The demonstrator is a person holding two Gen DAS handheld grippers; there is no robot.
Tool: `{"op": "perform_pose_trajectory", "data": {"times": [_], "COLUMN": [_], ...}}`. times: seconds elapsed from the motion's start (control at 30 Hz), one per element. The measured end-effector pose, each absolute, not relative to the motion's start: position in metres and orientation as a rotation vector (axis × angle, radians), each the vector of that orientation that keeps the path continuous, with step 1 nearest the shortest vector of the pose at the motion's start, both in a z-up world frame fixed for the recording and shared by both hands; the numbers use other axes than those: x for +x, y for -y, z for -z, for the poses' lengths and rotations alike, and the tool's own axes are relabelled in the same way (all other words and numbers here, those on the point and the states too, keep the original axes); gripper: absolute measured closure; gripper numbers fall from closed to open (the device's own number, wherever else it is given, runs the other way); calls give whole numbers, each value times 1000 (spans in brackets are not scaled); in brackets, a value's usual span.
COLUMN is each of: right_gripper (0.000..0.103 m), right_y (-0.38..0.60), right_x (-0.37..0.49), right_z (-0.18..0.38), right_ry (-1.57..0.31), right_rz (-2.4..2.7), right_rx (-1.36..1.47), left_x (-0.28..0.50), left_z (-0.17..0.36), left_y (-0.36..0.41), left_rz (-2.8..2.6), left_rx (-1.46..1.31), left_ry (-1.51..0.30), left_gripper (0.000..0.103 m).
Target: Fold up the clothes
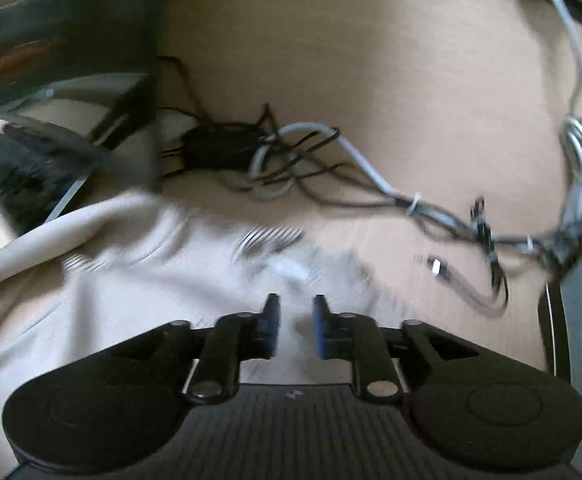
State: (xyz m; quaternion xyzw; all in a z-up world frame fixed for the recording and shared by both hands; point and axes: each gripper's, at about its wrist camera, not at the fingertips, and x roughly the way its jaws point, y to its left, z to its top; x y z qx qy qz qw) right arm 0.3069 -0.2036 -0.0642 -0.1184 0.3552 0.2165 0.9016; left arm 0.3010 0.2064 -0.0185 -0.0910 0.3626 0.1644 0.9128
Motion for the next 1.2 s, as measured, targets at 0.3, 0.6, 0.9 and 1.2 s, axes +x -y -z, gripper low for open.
{"op": "perform_pose_trajectory", "data": {"times": [0.3,0.6,0.9,1.2], "right_gripper": [32,100,100,100], "right_y": [184,218,296,200], "right_x": [192,189,207,279], "right_z": [97,78,-109,-74], "right_ry": [-824,-709,-288,-389], "right_rz": [-471,-183,-23,-252], "right_rx": [-337,-229,7,7], "left_x": [297,304,280,256], "left_z": [12,7,3,9], "left_y": [-119,-121,-121,-124], "left_rz": [114,67,163,193], "left_rx": [-58,-98,-176,-221], "left_ry": [-729,-759,-765,-805], "left_gripper": [6,8,4,0]}}
